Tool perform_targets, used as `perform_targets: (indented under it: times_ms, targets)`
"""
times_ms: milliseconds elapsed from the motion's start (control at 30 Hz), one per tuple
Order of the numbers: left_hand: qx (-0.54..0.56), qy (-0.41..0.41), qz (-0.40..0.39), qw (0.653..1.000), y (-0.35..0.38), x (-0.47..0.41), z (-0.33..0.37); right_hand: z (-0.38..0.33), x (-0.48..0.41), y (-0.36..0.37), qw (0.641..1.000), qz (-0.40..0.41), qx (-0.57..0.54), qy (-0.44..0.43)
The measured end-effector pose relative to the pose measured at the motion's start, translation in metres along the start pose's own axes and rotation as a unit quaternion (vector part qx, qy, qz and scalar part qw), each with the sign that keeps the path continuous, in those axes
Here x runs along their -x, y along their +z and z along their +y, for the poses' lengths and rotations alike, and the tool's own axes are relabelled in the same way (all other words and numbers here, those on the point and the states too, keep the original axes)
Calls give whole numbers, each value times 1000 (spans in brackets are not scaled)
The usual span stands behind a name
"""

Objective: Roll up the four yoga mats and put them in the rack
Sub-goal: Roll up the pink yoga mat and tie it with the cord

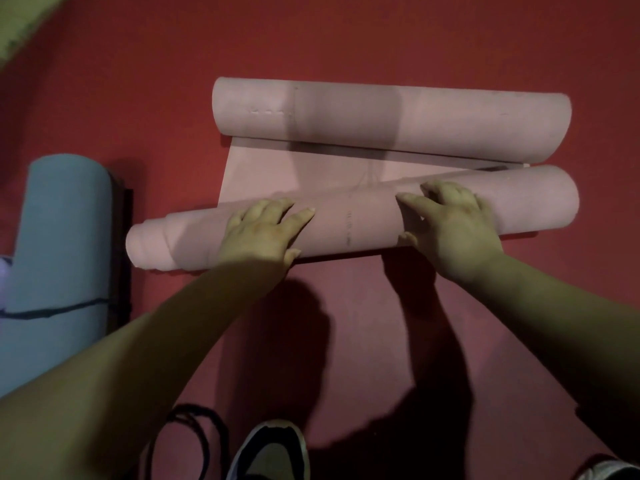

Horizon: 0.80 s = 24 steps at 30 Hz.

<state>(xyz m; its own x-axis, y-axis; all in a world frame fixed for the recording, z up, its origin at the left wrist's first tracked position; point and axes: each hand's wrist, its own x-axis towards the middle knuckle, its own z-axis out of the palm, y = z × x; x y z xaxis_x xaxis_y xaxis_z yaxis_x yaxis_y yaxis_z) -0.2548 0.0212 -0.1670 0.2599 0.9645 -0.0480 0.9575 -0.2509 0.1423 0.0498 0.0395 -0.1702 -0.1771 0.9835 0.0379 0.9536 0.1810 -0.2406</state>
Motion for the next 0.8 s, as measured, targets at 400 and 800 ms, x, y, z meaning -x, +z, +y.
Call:
perform_targets:
  times_ms: [400, 800]
  targets:
    - [-25, -6, 21, 999, 5, -1, 1, -1, -4, -2, 1000, 9, 15, -10]
    - [-46, -9, 12, 999, 13, -15, 0, -1, -32, -11, 995, -66, 67, -20]
